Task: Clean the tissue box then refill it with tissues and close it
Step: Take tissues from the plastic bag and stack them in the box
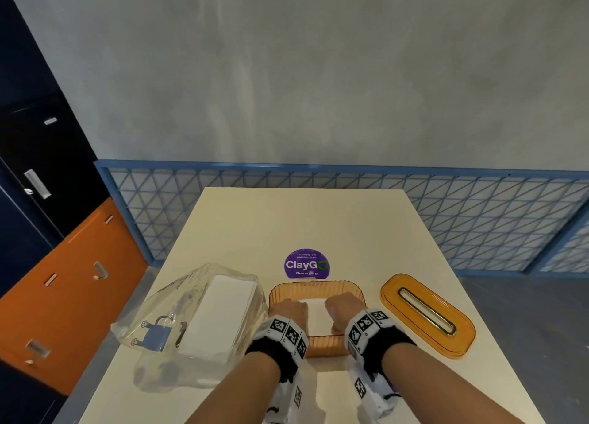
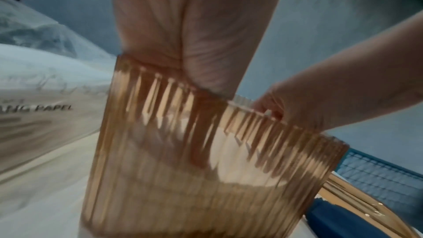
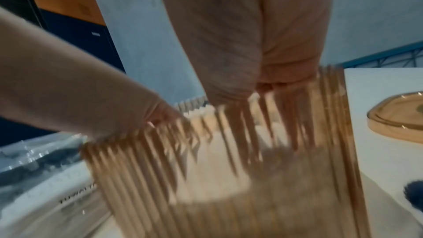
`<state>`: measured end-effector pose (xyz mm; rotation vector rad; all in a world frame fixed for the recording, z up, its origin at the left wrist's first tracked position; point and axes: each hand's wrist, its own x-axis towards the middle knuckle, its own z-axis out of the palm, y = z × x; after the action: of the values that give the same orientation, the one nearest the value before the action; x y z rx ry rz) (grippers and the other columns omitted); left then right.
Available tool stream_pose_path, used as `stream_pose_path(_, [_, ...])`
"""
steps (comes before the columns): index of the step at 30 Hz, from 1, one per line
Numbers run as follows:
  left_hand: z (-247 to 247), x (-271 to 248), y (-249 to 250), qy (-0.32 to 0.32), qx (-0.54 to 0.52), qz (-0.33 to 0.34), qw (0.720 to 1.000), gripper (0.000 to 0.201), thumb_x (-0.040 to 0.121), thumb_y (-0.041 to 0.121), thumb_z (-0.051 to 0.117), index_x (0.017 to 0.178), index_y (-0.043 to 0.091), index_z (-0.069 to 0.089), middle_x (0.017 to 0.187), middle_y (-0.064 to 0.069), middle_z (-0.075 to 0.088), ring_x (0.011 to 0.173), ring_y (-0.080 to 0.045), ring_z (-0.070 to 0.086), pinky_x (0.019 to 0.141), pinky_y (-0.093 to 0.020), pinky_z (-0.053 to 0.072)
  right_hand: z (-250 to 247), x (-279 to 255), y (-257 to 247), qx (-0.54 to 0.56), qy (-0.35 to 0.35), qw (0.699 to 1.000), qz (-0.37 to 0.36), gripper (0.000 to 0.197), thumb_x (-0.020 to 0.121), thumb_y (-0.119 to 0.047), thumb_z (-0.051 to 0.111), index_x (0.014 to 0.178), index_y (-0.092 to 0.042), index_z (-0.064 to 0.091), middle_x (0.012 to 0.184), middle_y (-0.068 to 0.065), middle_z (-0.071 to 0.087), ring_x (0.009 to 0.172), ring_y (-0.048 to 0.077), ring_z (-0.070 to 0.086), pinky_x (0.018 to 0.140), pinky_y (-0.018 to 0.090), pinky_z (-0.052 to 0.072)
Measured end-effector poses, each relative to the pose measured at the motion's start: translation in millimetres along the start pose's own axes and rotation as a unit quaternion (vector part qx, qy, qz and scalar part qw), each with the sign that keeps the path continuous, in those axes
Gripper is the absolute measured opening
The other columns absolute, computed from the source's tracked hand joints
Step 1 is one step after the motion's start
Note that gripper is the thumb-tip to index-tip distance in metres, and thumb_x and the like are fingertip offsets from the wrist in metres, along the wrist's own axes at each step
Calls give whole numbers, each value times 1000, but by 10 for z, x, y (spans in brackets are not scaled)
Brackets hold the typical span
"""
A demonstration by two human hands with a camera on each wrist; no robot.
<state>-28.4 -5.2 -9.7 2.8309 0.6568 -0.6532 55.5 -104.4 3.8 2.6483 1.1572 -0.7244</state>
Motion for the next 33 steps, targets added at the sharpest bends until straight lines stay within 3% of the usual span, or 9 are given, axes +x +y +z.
stream_pose_path(2, [13,-75,-84,86,-54,0,995,44,96,13,46,139,20,43,137,-8,48,129,-28,42,108,-36,38,-44,-33,116,81,77,994,6,31,94,-10,49,124,-8,56,128,13,56,122,26,53,101,30,42])
stream_pose_path(4, [26,-150,-271,215,-136,11,967,45,94,9,47,136,24,47,135,-1,50,127,-23,40,102,-33,41,-96,-69,271,153,154,976,3,34,93,-8,45,125,-13,57,126,12,57,116,25,54,97,29,42])
stream_pose_path(7, [96,-234,-638,328,-171,-12,929,36,91,16,54,126,22,57,128,2,56,119,-23,44,89,-34,47,-64,-133,467,191,196,962,13,35,95,-10,44,128,-16,54,124,11,56,117,24,51,96,29,40])
stream_pose_path(9, [182,-255,-850,316,-191,-77,926,36,93,24,53,128,17,56,132,-4,52,120,-26,43,89,-37,46,8,-177,534,211,183,960,36,41,97,-13,43,137,-18,44,130,13,51,123,25,47,101,30,38])
stream_pose_path(13, [338,-202,-1038,173,-179,-207,946,57,92,47,49,135,12,37,137,-9,38,128,-27,37,96,-36,44,100,-233,503,250,105,961,53,52,99,-13,38,148,-20,24,140,15,46,128,28,46,105,32,38])
stream_pose_path(16, [400,-168,-1044,140,-143,-213,956,57,91,48,49,133,13,35,137,-7,35,129,-25,35,98,-35,42,104,-261,452,262,104,958,61,54,99,-11,34,150,-19,18,136,13,52,122,27,52,100,28,40])
stream_pose_path(22, [379,-155,-1050,147,-125,-219,956,32,100,23,34,129,13,42,138,-7,36,129,-24,37,99,-34,41,102,-295,423,250,106,960,73,56,99,-9,33,150,-20,15,125,16,59,112,28,58,93,29,45])
stream_pose_path(27, [380,-144,-1052,131,-85,-218,963,35,97,8,36,131,14,38,137,-7,36,129,-22,37,99,-32,43,92,-311,411,252,107,959,74,57,98,-6,33,151,-19,14,124,16,59,92,17,51,92,28,46])
stream_pose_path(33, [390,-70,-989,137,-43,-217,966,48,94,12,44,139,13,28,129,-8,46,118,-25,50,90,-38,52,112,-318,385,248,107,960,77,58,98,-3,31,151,-18,12,123,17,59,111,27,59,92,28,47])
